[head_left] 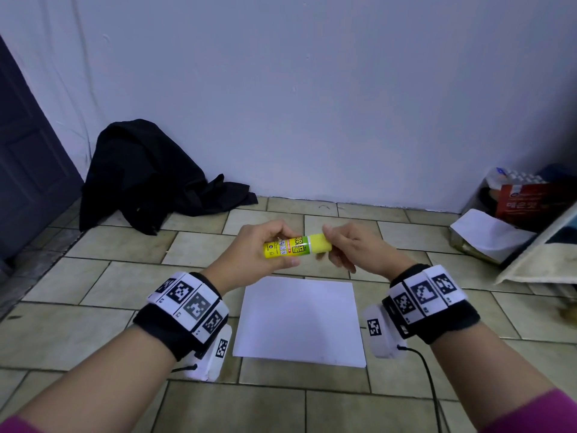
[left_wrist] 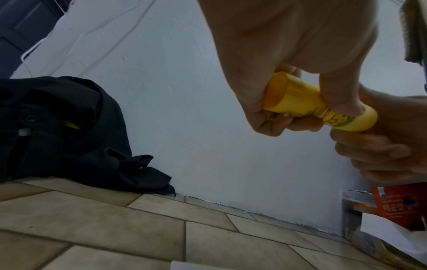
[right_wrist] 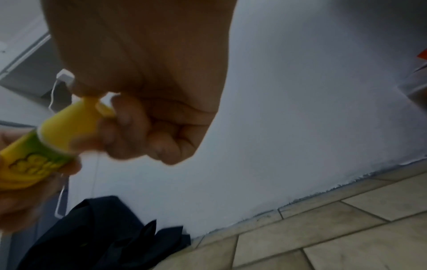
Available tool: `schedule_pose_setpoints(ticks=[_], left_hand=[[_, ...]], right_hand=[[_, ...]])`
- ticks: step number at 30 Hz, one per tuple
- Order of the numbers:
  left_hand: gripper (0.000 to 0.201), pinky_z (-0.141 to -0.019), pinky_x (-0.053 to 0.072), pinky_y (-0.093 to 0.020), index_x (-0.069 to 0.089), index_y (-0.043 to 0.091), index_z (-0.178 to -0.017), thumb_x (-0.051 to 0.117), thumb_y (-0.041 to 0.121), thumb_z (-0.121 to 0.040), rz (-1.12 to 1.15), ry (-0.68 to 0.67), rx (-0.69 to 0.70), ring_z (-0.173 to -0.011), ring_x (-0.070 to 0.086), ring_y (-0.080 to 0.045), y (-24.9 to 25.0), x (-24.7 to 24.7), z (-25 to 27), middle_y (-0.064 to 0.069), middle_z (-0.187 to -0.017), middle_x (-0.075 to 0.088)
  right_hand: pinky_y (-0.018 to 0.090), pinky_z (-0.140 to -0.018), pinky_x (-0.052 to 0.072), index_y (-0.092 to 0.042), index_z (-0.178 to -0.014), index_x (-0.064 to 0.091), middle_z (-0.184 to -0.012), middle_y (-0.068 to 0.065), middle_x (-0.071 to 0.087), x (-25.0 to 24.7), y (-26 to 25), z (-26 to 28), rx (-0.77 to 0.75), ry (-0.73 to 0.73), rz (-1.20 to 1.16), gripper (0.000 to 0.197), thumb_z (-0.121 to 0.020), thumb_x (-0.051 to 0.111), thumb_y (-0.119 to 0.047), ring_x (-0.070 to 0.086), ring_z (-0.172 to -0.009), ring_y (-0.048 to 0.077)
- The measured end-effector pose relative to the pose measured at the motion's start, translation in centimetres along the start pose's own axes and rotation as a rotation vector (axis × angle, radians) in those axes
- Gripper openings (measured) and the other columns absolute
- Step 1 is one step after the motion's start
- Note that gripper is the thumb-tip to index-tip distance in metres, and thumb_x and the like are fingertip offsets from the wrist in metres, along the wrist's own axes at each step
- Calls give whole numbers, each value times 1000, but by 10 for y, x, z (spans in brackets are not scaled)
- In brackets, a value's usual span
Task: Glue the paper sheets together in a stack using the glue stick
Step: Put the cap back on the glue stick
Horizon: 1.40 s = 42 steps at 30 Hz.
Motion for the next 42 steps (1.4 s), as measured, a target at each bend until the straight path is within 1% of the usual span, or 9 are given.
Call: schedule_pose_setpoints(ticks=[2,5,14,17,19,20,24,37,42], left_hand=[[30,-56,47,-14,64,24,-90,80,5,-74,11,14,-8,-62,54,1,2,-4,-1,8,-79,62],[30,-55,51,-22,64,27,-89,80,6,-75,-6,12,-16,-60,55,-3,2,-6,-1,6,-79,63],[32,-66,49,-23,64,35,-85,82,11,-74,-64,32,35,-68,59,-10,10,-7,-8,2,-80,70],[32,-69,50,-24,65,35,-88,83,12,-73,-33,26,31,-72,62,-9,8,-10,-7,0,-86,72],[33,-71,51,-20,66,34,-90,83,11,-73,-13,34,32,-74,64,-6,6,-13,-7,0,-89,72],[33,-70,50,-19,66,33,-91,82,11,-73,-16,33,26,-74,63,-6,5,-12,-7,1,-87,72],[31,-64,49,-21,65,32,-90,82,11,-74,-56,44,18,-67,60,-9,1,-8,-7,0,-82,70],[29,-63,49,-24,64,34,-88,83,18,-73,-139,78,91,-71,62,-23,4,-5,-9,-6,-84,70],[28,-65,48,-24,61,40,-85,79,25,-70,-146,91,141,-71,61,-18,9,-4,-10,-2,-82,69]], right_hand=[[23,-52,43,-22,-92,63,-71,-10,63,-7,3,0,-48,-9,-94,14,-90,61,-36,54,-49,12],[23,-54,45,-18,-97,61,-77,-4,62,-12,2,0,-115,28,-112,15,-88,65,-7,56,-53,10],[19,-42,30,-12,-56,51,-43,-8,45,2,-2,-3,22,164,-120,57,-103,29,-35,35,-37,6],[23,-46,37,-14,-74,62,-61,0,57,-3,-3,-1,-37,42,-138,45,-100,36,-39,44,-41,13],[24,-51,44,-19,-99,62,-79,-9,61,-10,-4,1,-113,26,-166,9,-93,58,-25,56,-52,15],[23,-52,46,-22,-104,61,-79,-13,62,-12,-3,1,-135,38,-149,17,-89,64,-15,58,-55,14],[19,-52,43,-20,-94,60,-52,-16,54,-5,-9,1,-172,62,65,13,-92,60,-8,49,-46,5],[15,-52,36,-4,-87,59,-64,-4,50,2,-13,0,-122,143,173,24,-97,49,-22,47,-50,0],[29,-55,38,-1,-85,58,-66,6,50,1,-14,1,-115,175,177,42,-84,40,-38,43,-51,6]])
Point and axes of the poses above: each hand's wrist, its own z-axis away from the middle knuckle, its own x-axis out of the palm, y = z × x, the point moved 4 cm from there along -z, towards the middle knuckle
